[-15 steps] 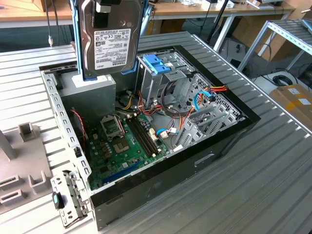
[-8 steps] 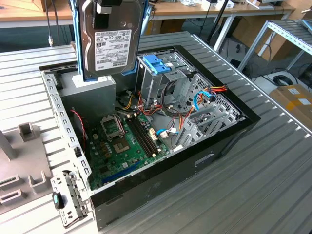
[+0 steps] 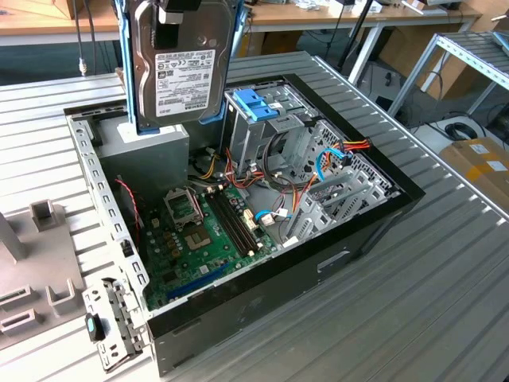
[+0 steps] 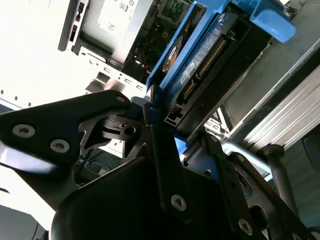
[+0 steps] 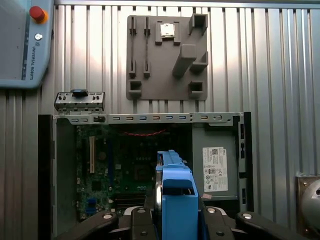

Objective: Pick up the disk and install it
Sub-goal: 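Pick up the disk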

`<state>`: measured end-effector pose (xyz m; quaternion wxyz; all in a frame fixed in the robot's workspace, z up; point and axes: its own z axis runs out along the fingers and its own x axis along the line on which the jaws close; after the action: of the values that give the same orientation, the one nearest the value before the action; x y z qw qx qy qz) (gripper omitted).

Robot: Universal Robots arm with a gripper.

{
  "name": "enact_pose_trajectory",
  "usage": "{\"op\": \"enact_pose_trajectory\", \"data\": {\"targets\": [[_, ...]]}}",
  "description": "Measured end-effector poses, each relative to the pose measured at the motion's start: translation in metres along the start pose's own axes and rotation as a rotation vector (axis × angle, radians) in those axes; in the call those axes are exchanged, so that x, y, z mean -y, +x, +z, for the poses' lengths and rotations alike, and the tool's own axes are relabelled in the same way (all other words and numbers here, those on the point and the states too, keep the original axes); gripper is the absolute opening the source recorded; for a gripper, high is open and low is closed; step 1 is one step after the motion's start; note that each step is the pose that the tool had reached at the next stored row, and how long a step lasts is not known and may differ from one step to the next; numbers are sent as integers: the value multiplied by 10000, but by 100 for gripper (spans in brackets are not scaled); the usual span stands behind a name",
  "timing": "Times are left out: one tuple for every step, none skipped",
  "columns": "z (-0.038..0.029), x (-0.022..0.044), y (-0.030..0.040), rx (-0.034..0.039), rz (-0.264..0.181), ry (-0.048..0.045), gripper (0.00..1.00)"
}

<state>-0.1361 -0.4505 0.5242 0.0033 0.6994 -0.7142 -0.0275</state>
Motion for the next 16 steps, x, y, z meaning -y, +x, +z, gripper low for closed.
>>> {"op": "enact_pose_trajectory", "data": {"targets": [[0,0,2,0,0,0,37],[0,0,7,-1,0,-1,37],[1,1,10,-1,0,-1,37],[1,0,14,-1,0,0,37],[1,1,17,-1,0,-1,37],[1,1,21,-1,-1,0,37],[1,1,25,-1,-1,0,37],[1,1,33,-1,-1,0,37],[1,1,38,-1,0,-1,37],[2,1,43,0,0,0,37],[2,1,49,0,0,0,37],[2,1,54,0,0,0,37],[1,1,60,-1,0,-1,37],[2,2,65,0,0,-1,37],[2,2,71,0,0,0,37],[2,2,76,0,0,0,37]]}}
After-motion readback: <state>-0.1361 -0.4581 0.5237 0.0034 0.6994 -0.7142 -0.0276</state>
